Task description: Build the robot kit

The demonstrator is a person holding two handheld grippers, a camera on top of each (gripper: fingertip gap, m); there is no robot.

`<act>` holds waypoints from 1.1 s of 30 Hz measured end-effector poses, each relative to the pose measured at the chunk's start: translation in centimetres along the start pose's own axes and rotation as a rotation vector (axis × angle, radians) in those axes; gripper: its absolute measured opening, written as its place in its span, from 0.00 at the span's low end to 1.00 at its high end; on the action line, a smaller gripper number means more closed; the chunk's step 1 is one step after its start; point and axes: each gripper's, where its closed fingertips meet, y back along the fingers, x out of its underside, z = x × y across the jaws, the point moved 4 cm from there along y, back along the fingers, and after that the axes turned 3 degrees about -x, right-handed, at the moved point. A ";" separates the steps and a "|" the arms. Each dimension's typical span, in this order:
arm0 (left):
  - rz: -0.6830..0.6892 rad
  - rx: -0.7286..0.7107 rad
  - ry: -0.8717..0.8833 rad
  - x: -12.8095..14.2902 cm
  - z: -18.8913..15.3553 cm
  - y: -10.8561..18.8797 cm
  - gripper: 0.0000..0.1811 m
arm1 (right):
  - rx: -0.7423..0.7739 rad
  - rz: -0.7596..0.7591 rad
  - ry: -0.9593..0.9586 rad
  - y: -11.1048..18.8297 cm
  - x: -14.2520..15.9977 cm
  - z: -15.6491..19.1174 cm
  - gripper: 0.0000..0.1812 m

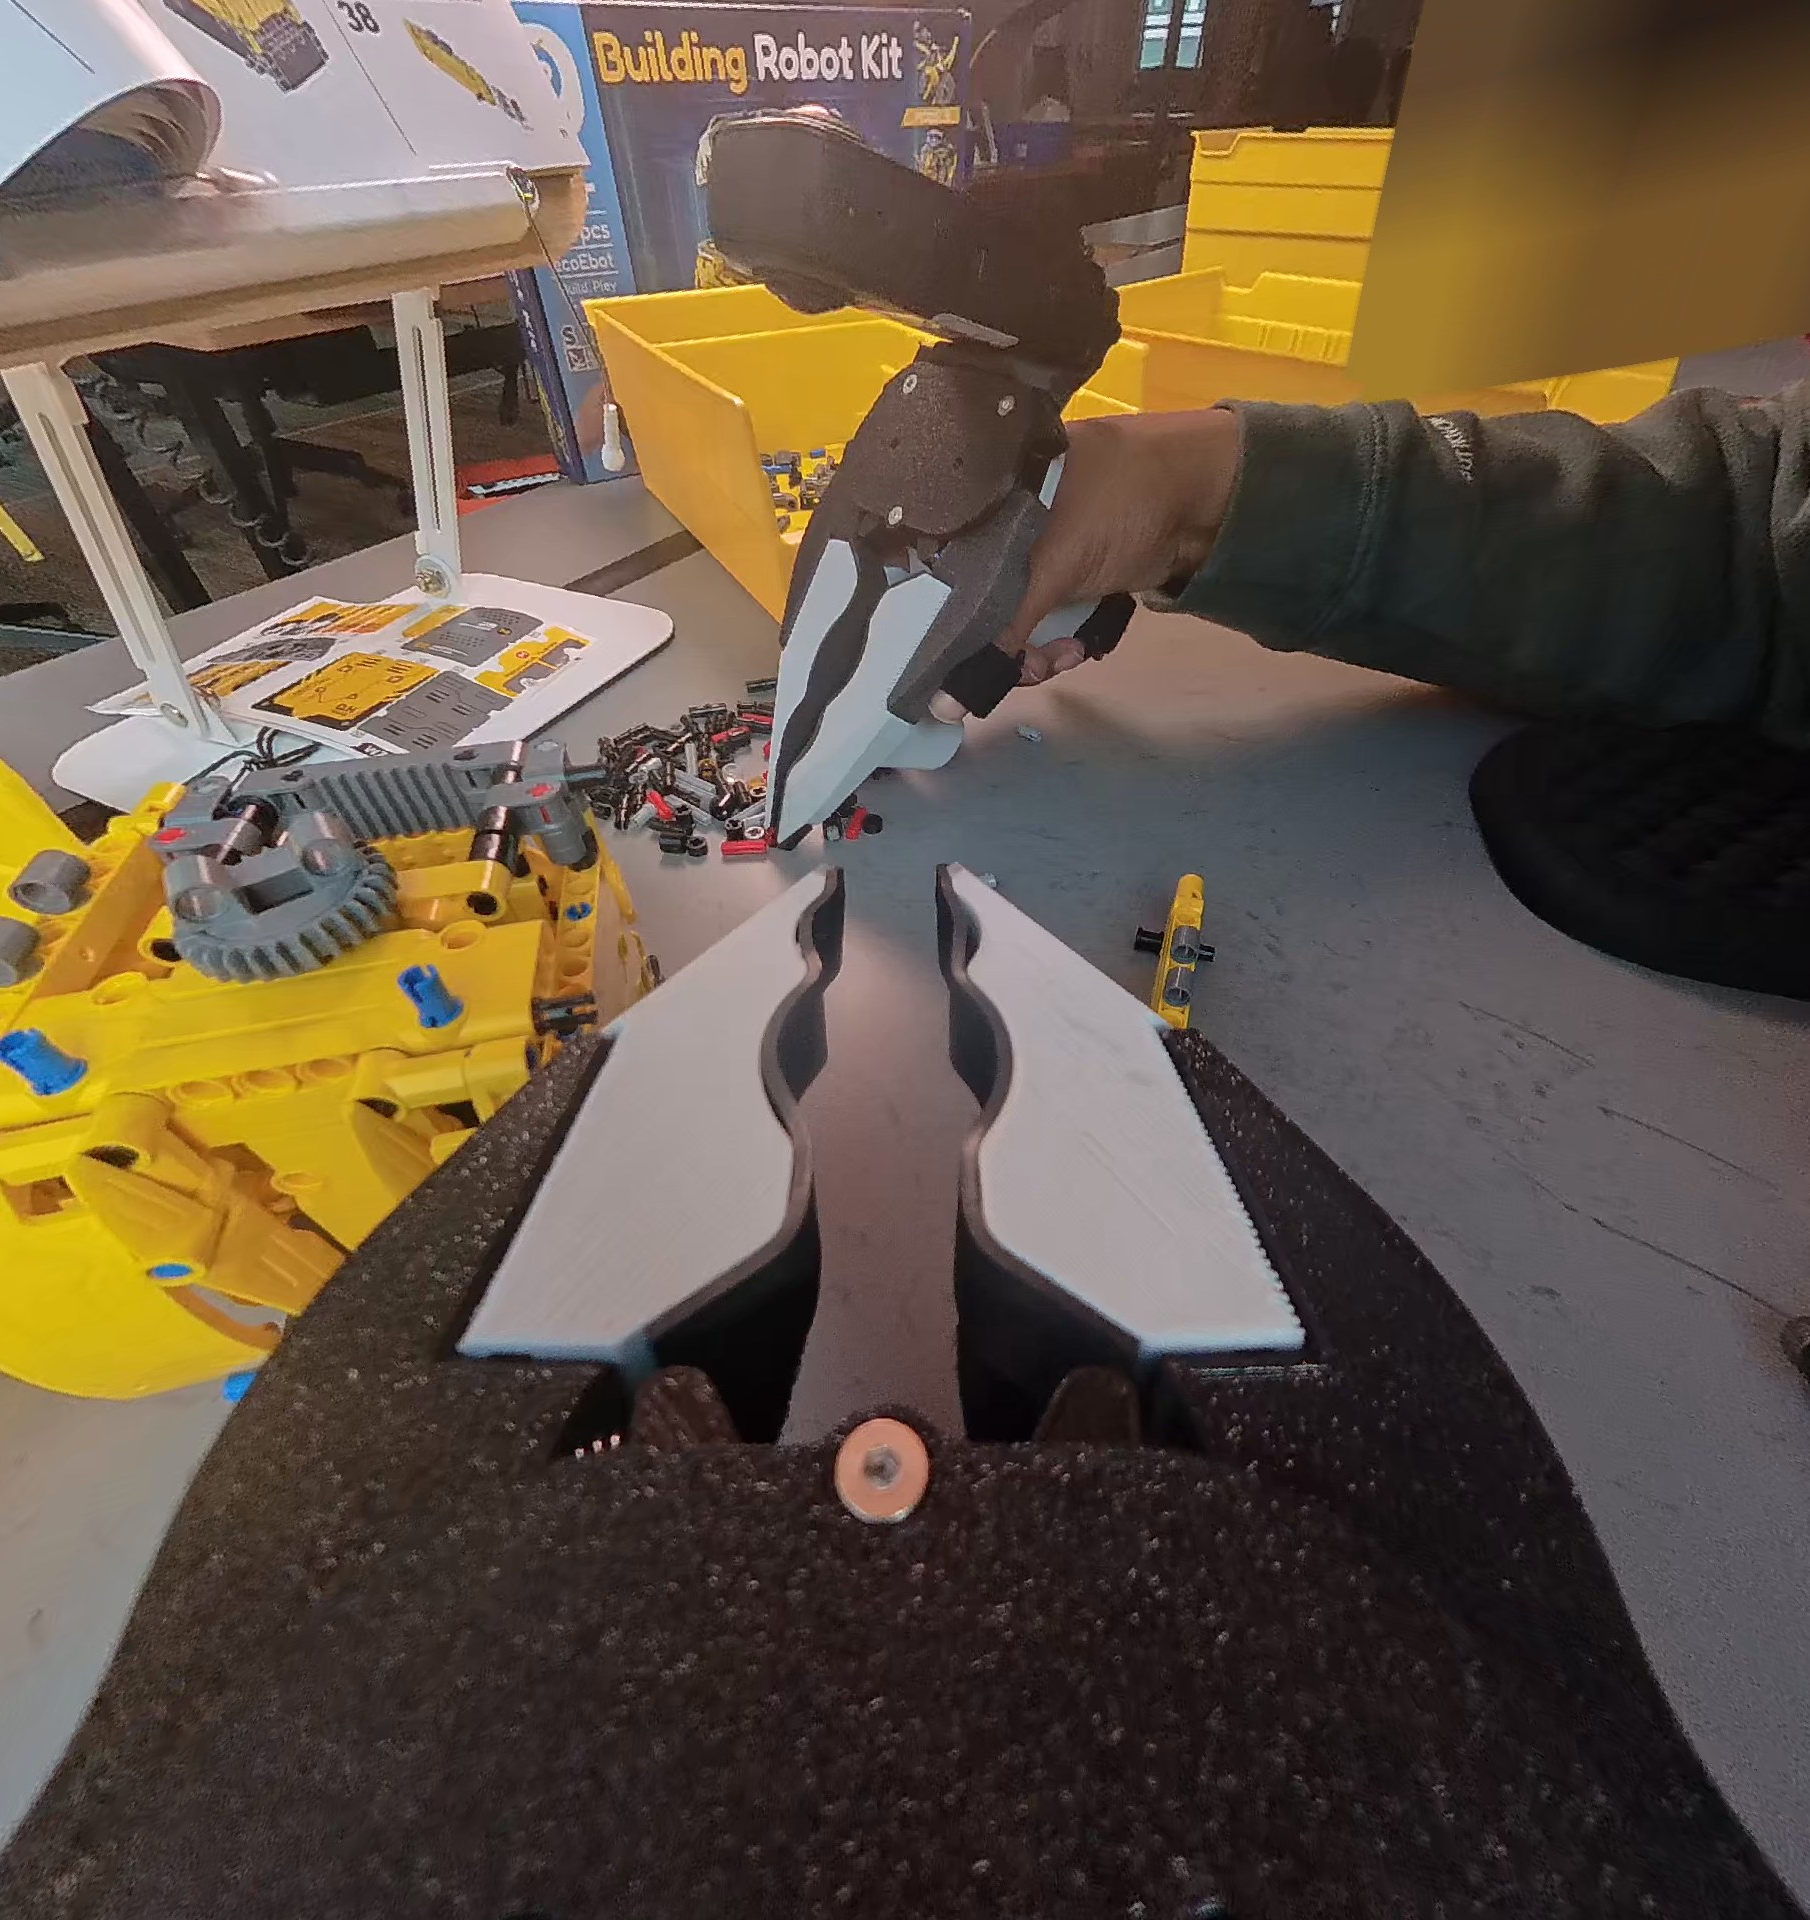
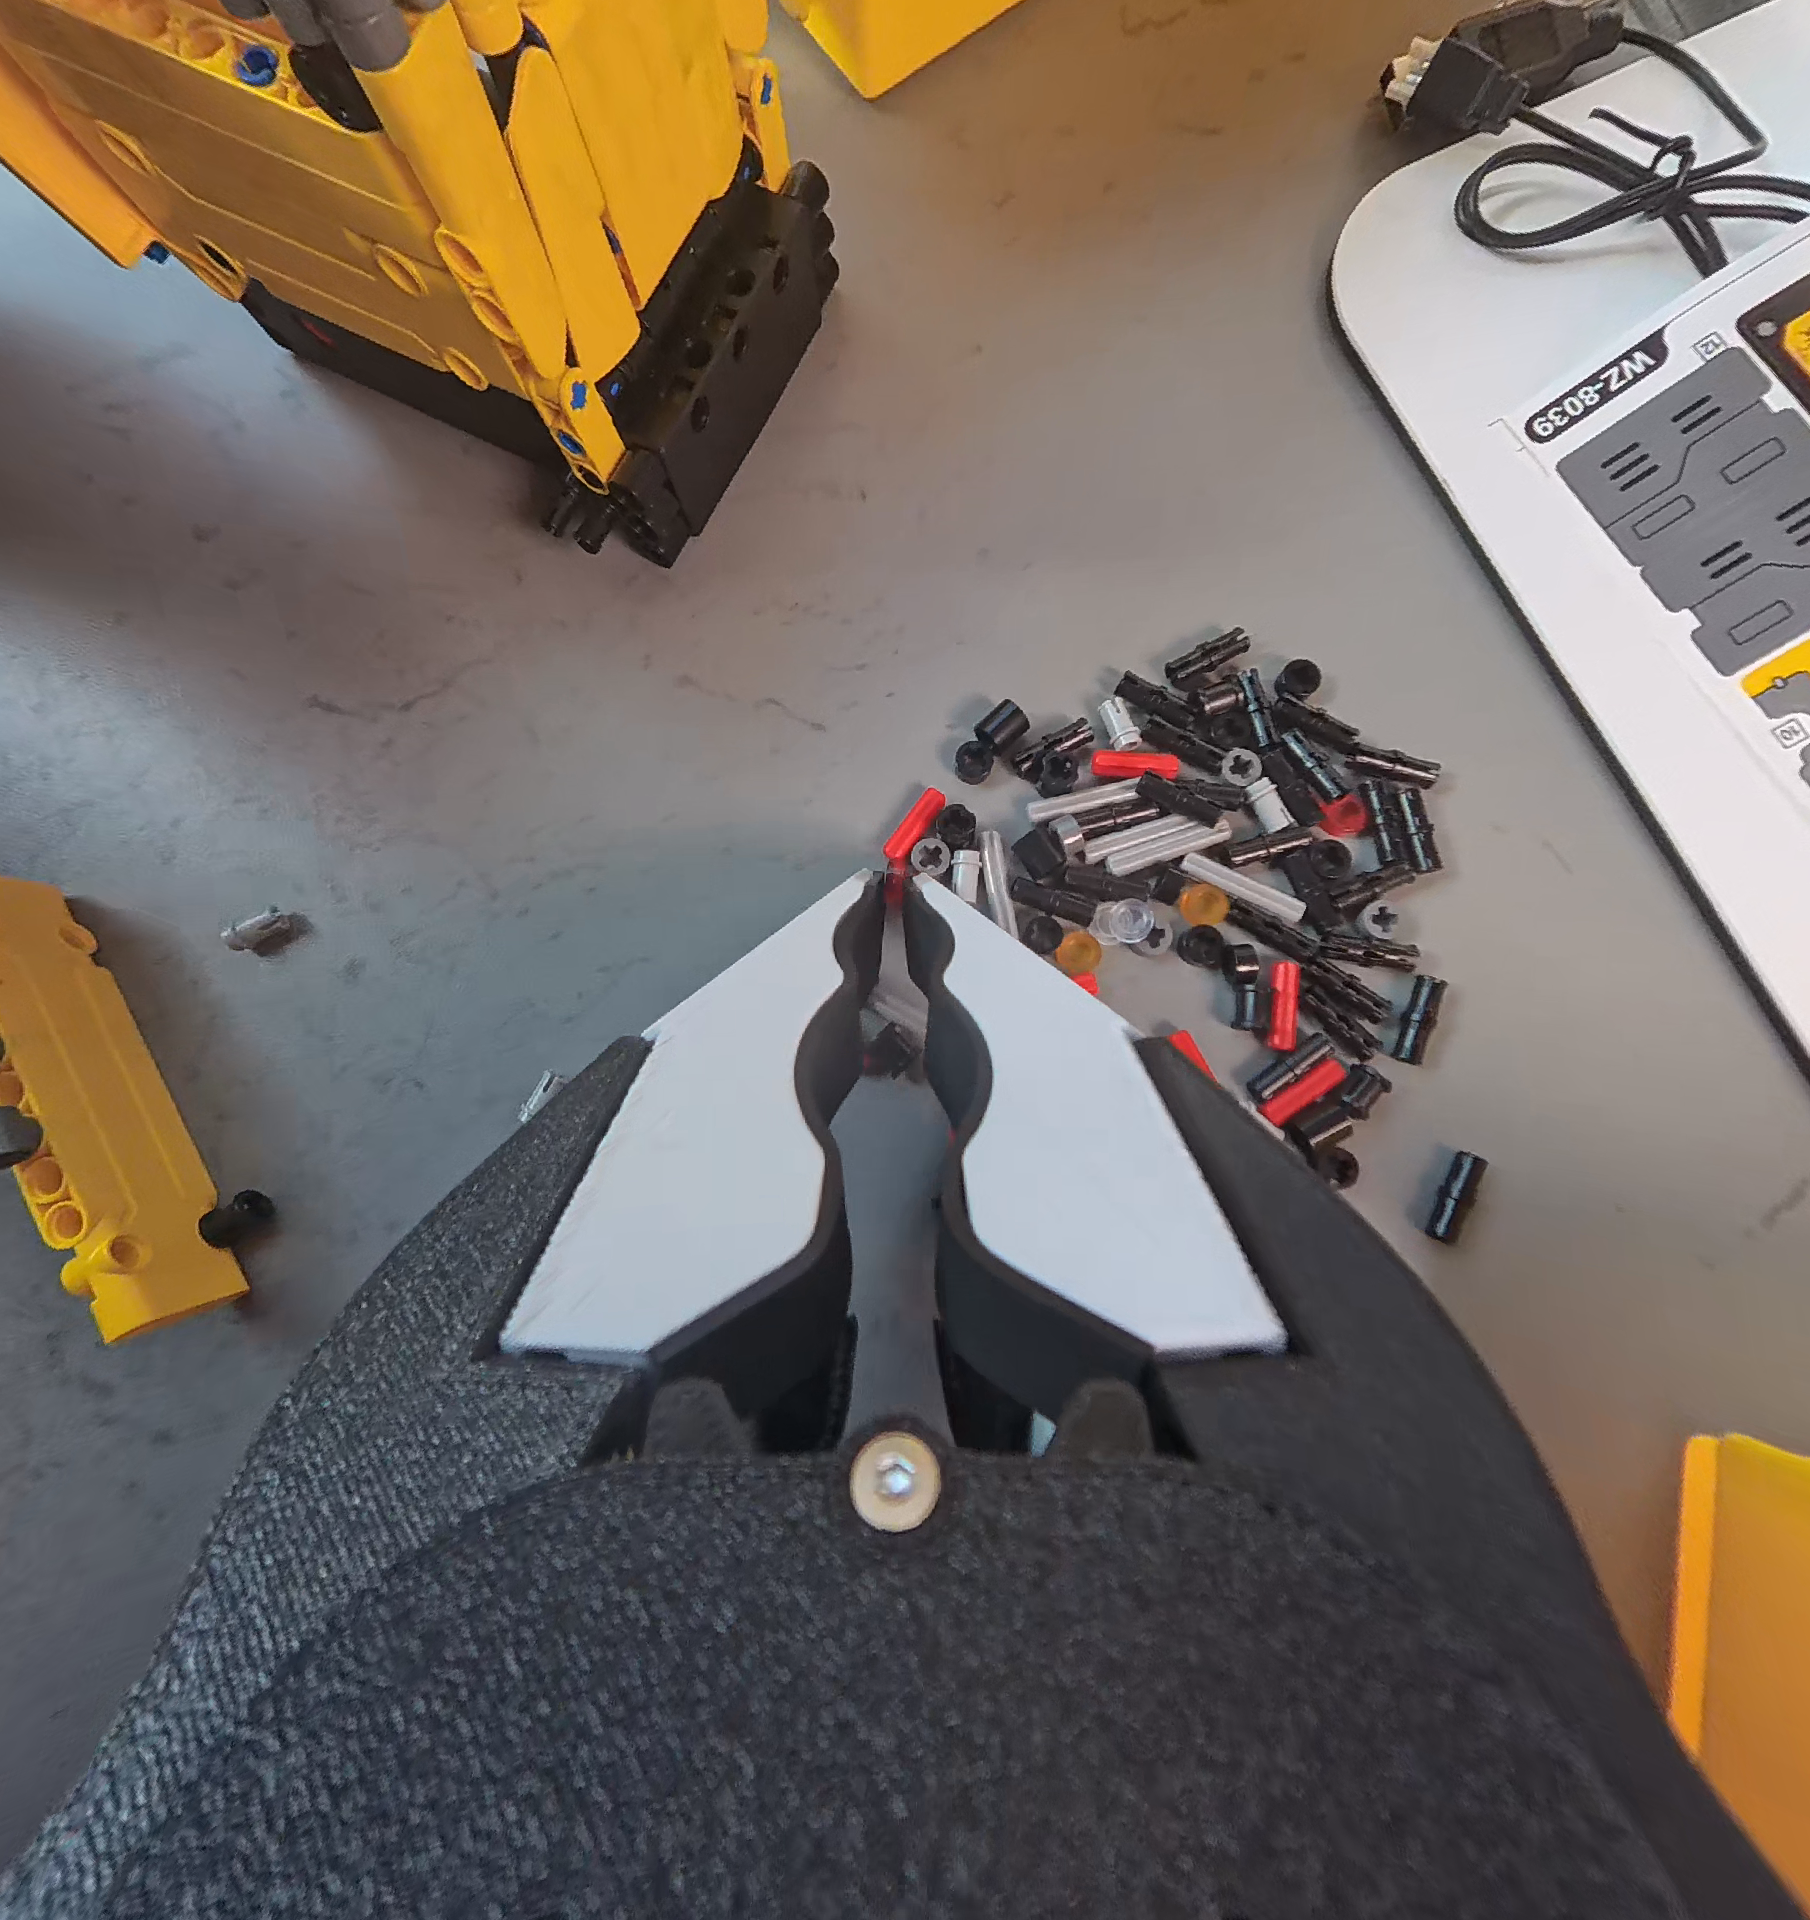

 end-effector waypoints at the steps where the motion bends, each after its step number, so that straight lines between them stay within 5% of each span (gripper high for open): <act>1: 0.000 0.000 0.000 0.0 0.0 0.0 0.09 | -0.009 -0.010 0.004 0.1 0.0 0.1 0.01; 10: -0.004 -0.004 0.000 -0.1 0.1 0.1 0.09 | -0.106 -0.044 0.164 3.5 1.5 3.9 0.02; 19: 0.006 -0.003 0.007 0.1 0.1 -0.1 0.09 | -0.136 0.052 0.228 3.4 4.5 6.4 0.03; 26: 0.013 0.002 -0.007 0.1 -0.1 -0.2 0.09 | 0.043 -0.098 0.078 4.2 0.8 0.8 0.08; 33: 0.023 0.000 0.006 0.2 0.0 -0.1 0.10 | 0.111 -0.023 0.007 1.9 0.5 -3.2 0.06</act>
